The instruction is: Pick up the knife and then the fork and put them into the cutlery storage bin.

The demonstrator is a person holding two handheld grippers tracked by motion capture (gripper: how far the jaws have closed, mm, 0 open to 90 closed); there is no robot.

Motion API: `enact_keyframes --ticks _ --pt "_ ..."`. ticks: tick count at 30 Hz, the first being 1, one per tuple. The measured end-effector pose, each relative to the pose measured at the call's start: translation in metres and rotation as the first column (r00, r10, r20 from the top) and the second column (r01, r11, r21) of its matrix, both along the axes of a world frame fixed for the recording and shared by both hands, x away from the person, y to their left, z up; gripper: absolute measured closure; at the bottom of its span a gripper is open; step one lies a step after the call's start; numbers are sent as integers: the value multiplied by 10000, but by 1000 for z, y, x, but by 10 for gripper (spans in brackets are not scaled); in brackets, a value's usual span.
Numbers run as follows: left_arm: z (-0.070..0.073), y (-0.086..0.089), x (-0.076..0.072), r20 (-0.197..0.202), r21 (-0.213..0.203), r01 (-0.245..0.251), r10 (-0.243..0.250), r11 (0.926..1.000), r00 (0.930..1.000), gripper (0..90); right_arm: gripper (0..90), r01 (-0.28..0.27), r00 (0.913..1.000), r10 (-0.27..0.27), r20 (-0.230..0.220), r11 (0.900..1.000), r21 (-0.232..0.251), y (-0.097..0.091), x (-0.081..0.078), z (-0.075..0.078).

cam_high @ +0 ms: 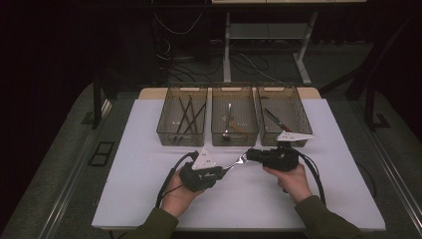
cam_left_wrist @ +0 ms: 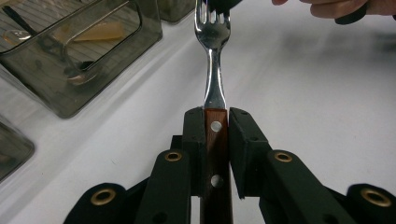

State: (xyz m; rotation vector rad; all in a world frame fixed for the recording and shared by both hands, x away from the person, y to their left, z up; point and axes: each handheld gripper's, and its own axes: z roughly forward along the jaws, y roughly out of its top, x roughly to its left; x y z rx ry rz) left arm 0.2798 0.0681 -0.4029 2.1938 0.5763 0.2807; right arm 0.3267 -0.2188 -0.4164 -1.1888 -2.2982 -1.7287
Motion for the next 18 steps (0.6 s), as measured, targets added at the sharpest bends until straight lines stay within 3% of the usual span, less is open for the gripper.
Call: enact_keyframes --ticks 4,8,12,16,18 --pt "-1 -1 0 -14 -90 -59 59 9999 10000 763 806 59 10000 -55 -63 9986 525 -1 2 2" --pt "-1 1 1 -74 -88 -7 6 10000 10000 762 827 45 10000 -48 60 9990 439 3 3 5" --pt "-1 1 1 -244 -448 -11 1 9990 9997 753 854 136 9995 -145 273 9994 327 5 3 10" --pt "-2 3 2 -365 -563 46 -66 9984 9993 743 871 152 9991 -171 397 9988 456 9 3 13" --pt "-3 3 2 -432 -813 28 -63 9967 9990 733 876 209 9991 -233 357 9976 662 10 3 14"
